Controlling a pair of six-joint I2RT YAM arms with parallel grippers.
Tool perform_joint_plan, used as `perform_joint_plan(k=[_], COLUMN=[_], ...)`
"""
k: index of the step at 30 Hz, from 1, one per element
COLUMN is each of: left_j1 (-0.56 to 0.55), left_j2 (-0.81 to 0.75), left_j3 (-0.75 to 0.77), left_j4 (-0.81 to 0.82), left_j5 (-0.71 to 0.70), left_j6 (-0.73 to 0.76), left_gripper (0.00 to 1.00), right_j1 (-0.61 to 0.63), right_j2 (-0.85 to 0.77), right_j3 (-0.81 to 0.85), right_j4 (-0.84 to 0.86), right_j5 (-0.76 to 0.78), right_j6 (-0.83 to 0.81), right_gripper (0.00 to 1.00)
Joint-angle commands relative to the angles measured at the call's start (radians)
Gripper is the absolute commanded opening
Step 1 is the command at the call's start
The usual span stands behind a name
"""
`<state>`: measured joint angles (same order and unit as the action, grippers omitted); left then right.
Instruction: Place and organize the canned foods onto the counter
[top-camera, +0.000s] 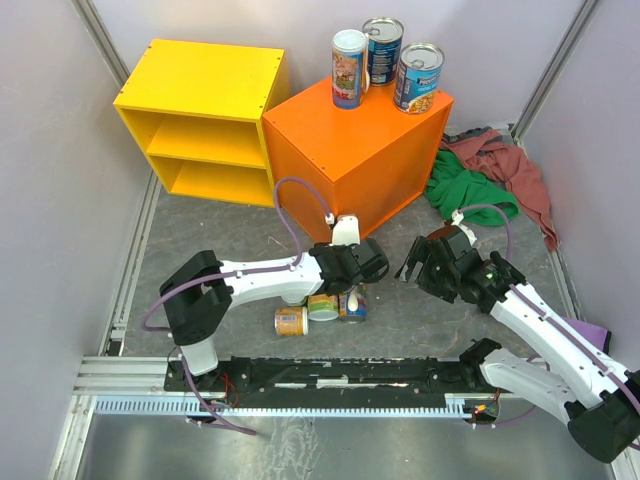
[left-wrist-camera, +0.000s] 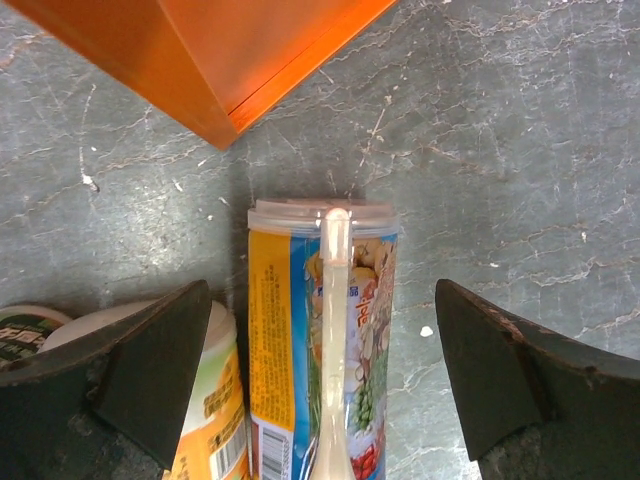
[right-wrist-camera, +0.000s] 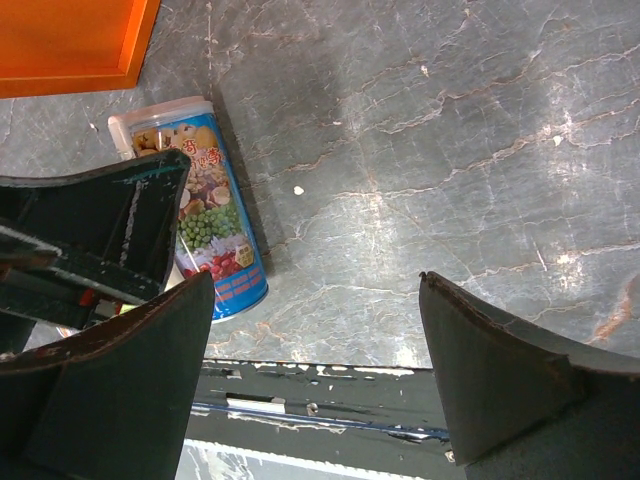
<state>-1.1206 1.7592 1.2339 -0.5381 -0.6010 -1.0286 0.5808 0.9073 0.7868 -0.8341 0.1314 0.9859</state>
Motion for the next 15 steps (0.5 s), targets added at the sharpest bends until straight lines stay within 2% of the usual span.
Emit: perform_joint_plan(k=[1,15], left_j1=[0.001,0.000], left_j2=[0.025,0.096], left_j3=[-0.028,-0.082], left_j4=[0.080,0.131], left_j5=[-0.007,0.050], left_j6=[-0.043,-0.054], left_gripper=[0.99,0.99], right_j1=[0.002,0.003], right_j2=[-0.014,-0.034], right_j3=[0.008,-0.003], right_j4=[0.014,-0.010], right_j5=[-0.004,-0.002], right_j6=[-0.016,-0.018], right_gripper=[0.91,0.90])
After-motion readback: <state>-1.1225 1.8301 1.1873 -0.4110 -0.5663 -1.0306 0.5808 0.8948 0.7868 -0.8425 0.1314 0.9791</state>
